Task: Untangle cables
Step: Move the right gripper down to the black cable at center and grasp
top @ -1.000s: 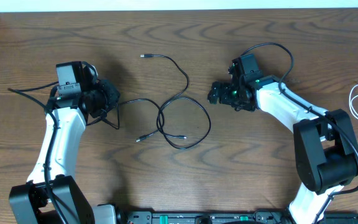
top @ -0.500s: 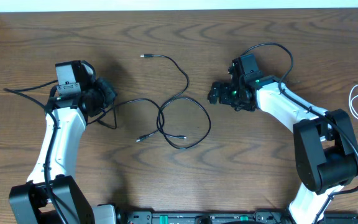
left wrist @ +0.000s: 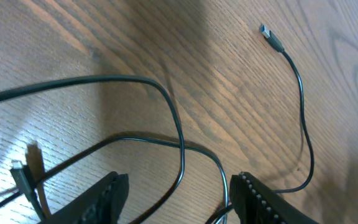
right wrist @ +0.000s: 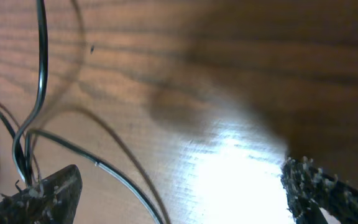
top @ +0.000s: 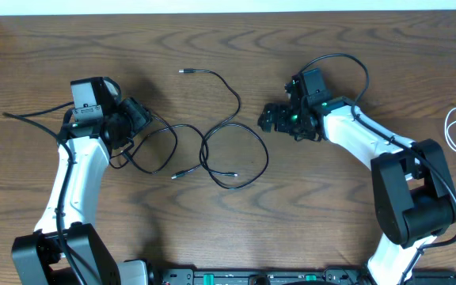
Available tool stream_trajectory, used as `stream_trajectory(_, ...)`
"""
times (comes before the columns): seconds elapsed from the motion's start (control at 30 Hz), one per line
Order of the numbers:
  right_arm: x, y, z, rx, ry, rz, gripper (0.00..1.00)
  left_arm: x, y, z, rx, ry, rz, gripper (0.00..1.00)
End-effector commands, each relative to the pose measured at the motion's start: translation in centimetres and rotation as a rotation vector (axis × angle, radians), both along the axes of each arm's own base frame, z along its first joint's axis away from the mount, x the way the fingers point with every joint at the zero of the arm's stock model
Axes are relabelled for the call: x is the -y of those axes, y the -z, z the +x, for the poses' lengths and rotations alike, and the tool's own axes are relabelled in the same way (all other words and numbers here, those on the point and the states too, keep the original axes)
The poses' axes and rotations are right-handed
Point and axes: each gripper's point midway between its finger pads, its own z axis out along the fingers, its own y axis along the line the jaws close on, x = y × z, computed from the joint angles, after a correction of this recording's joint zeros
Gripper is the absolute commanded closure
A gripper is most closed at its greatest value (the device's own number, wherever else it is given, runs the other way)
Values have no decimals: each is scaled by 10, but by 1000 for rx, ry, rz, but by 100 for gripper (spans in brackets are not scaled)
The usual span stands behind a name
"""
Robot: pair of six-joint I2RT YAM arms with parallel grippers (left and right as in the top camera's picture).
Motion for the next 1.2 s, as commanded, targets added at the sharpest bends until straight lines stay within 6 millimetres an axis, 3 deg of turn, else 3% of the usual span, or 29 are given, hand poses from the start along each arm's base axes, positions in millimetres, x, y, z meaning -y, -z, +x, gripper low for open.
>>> stream_trajectory(0.0,-14,-2,-7,-17,-43,29,1,-1,-3,3,9,-3,1,41)
stream_trajectory(0.07,-17,-5,-6,-1,-64,40,1,5,-4,4,15,16,-29,42)
stream_trajectory(0.1,-23,-9,-5,15,-93,67,19,8,-5,4,19,27,-46,44)
stream_trajectory(0.17,-40,-27,-5,60,-193,173,81,12,-6,4,23,40,-66,53)
stream_trajectory(0.2,-48,-37,-5,79,-234,219,95,12,-6,4,23,41,-67,58)
stream_trajectory(0.23,-52,-46,-3,90,-248,244,99,12,-6,4,23,40,-66,68)
stream_trajectory(0.3,-57,-58,1,107,-260,263,99,12,-6,4,23,40,-66,91)
stream_trajectory(0.4,-69,-69,-1,105,-274,297,99,12,-6,4,23,40,-67,92)
stream_trajectory(0.5,-78,-64,-12,69,-277,295,97,12,-6,4,23,40,-66,92)
stream_trajectory(0.6,-89,-57,-31,22,-309,273,69,12,-6,4,23,40,-66,88)
stream_trajectory(0.7,-93,-44,-50,-49,-287,210,50,12,-6,4,23,40,-66,85)
stream_trajectory(0.8,-90,-26,-66,-158,-140,113,37,12,-6,4,23,40,-66,83)
stream_trajectory(0.83,-91,-22,-70,-178,-107,97,38,12,-6,4,23,40,-66,83)
stream_trajectory(0.9,-96,-18,-79,-198,-86,81,51,12,-6,4,22,40,-66,83)
stream_trajectory(0.97,-102,-15,-87,-211,-74,66,76,12,-6,4,22,40,-66,83)
stream_trajectory(1.0,-104,-14,-90,-216,-70,59,82,12,-6,4,22,40,-66,83)
stream_trajectory(1.17,-109,-7,-108,-270,-40,43,84,12,-6,4,22,40,-66,83)
